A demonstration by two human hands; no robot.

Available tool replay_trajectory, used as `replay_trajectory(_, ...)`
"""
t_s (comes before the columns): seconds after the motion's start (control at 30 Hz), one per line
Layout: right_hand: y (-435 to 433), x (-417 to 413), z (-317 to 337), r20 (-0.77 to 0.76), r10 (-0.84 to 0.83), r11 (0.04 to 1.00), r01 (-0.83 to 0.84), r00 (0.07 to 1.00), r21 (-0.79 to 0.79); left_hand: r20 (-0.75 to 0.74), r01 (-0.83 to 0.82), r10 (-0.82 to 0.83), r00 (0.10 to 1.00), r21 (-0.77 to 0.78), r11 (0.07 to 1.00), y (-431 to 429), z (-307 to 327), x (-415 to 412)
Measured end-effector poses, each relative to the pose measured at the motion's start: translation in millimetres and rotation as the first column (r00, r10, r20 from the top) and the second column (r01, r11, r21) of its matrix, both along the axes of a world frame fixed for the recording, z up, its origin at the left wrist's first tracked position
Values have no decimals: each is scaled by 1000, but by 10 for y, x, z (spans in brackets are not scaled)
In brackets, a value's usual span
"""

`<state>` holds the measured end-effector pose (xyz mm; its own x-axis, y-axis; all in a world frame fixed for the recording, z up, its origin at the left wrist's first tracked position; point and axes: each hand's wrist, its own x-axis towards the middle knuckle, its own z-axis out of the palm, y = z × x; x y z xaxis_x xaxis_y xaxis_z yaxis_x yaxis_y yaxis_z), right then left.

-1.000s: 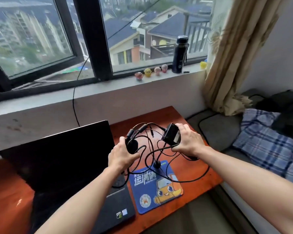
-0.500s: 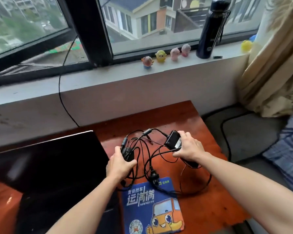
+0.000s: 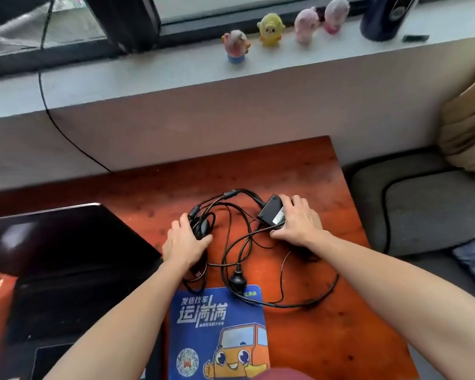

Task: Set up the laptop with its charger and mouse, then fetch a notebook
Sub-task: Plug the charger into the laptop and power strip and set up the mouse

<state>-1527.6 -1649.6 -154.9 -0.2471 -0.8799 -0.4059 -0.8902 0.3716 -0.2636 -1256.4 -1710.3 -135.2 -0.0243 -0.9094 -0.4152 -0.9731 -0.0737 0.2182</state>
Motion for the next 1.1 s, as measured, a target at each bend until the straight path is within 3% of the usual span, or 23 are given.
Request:
replay_trajectory(0.13, -46, -127, 115, 117, 16, 992, -30, 993, 122, 21, 93, -91, 996, -106, 990, -100, 86, 60)
replay_trajectory(0.23, -62, -177, 311, 198, -17, 993, -6, 980, 115, -61, 66, -81, 995, -218, 974, -133, 181, 166)
replay_trajectory(0.4, -9, 117, 681, 207, -56, 960, 109, 977, -258, -378, -134, 0, 926, -328, 935, 37, 306, 366)
replay_trajectory(0.5, 61, 550, 789, 218, 50, 929, 34, 975, -369, -466, -155, -56, 883, -402, 903, 282, 382, 375)
replay_trajectory(0.6, 161, 1054, 677, 229, 256, 945, -194, 939, -264, -490, -151, -53, 870, -367, 918, 542, 410, 544)
replay_trajectory(0.67, 115, 1297, 545, 252, 266, 956, -220, 931, -196, -470, -154, -13, 883, -315, 936, 695, 396, 750)
replay_trajectory(0.87, -517, 1762, 248, 217, -102, 995, 102, 971, 11, -392, -178, 103, 914, -161, 971, 1173, 363, 1246)
replay_trajectory(1.1, -640, 2119, -12, 197, -231, 973, 221, 953, 72, -333, -165, 144, 932, -36, 986, 1537, 294, 1718)
